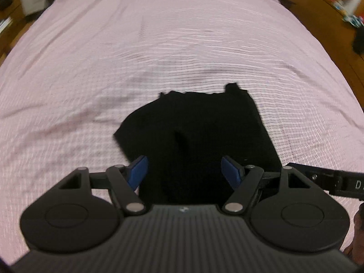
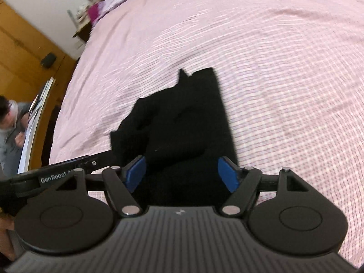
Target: Fold small clothes
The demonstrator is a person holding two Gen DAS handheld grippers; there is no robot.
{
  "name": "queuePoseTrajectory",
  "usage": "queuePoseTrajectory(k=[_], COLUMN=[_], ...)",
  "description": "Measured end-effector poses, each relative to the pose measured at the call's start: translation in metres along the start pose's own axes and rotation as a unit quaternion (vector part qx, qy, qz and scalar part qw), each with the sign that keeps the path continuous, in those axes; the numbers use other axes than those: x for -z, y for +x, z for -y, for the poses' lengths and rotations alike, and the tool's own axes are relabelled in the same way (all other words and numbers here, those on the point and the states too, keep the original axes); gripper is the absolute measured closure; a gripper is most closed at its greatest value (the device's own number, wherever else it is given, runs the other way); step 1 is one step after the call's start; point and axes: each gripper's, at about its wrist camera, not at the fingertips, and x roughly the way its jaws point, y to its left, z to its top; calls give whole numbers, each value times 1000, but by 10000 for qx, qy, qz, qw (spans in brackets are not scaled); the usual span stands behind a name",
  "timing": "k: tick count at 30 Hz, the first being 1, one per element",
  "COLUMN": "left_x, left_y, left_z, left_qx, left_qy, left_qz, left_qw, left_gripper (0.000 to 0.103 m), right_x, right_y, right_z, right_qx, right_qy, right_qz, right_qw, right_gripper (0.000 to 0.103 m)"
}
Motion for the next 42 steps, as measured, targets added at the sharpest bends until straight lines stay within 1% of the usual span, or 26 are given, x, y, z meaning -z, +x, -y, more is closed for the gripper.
queuePoseTrajectory(k=[3, 5, 11, 14, 15, 16, 17, 18, 19, 21, 24, 25, 28, 31, 33, 34, 36, 40, 41, 42], left_x=[1, 3, 14, 21, 23, 24, 24, 22, 20, 15, 6, 2, -7, -11, -11, -11, -9, -1, 1, 4], left_y=[6, 8, 20, 34, 39, 44, 47, 51, 53, 50, 40, 35, 28, 34, 39, 41, 39, 30, 29, 27], left_z=[13, 23, 49, 60, 63, 65, 66, 65, 62, 54, 41, 32, 8, -17, -31, -38, -47, -57, -59, -61], left_qx=[155, 180, 293, 241, 182, 122, 115, 158, 226, 347, 299, 265, 62, -216, -273, -245, -183, 145, 221, 292], left_qy=[254, 525, 1163, 1457, 1558, 1649, 1691, 1671, 1579, 1312, 1004, 816, 326, -32, -243, -358, -587, -1059, -1171, -1290], left_qz=[-10, 58, 210, 307, 333, 395, 411, 358, 302, 341, 521, 600, 730, 670, 555, 486, 483, 445, 421, 406], left_qw=[9996, 9984, 9926, 9886, 9871, 9854, 9847, 9852, 9867, 9902, 9931, 9945, 9968, 9975, 9978, 9979, 9969, 9933, 9920, 9904], left_gripper=[30, 30, 30, 32, 34, 40, 62, 89, 94, 95, 95, 95, 96, 96, 95, 94, 92, 91, 82, 69], right_x=[3, 3, 5, 4, 3, 4, 4, 4, 5, 5, 5, 5, 5, 5, 6, 7, 9, 12, 13, 13], right_y=[-3, -4, -8, -6, -7, -8, -6, -7, -8, -8, -8, -8, -6, -2, 2, 3, 6, 10, 11, 11], right_z=[8, 14, 27, 34, 35, 37, 38, 38, 39, 40, 40, 39, 34, 29, 25, 23, 20, 16, 15, 15], right_qx=[143, 211, 384, 445, 470, 493, 512, 527, 534, 541, 533, 523, 489, 458, 433, 416, 394, 377, 370, 367], right_qy=[170, 297, 577, 669, 671, 665, 659, 659, 662, 664, 618, 586, 484, 383, 334, 311, 254, 176, 166, 154], right_qz=[76, 105, 202, 231, 237, 240, 237, 235, 234, 235, 233, 235, 225, 176, 130, 109, 67, -17, -32, -40], right_qw=[9997, 9993, 9974, 9965, 9964, 9963, 9962, 9962, 9961, 9961, 9964, 9966, 9974, 9981, 9984, 9986, 9989, 9991, 9992, 9992], right_gripper=[26, 26, 26, 26, 26, 26, 26, 26, 26, 26, 26, 26, 26, 26, 26, 26, 26, 26, 26, 26])
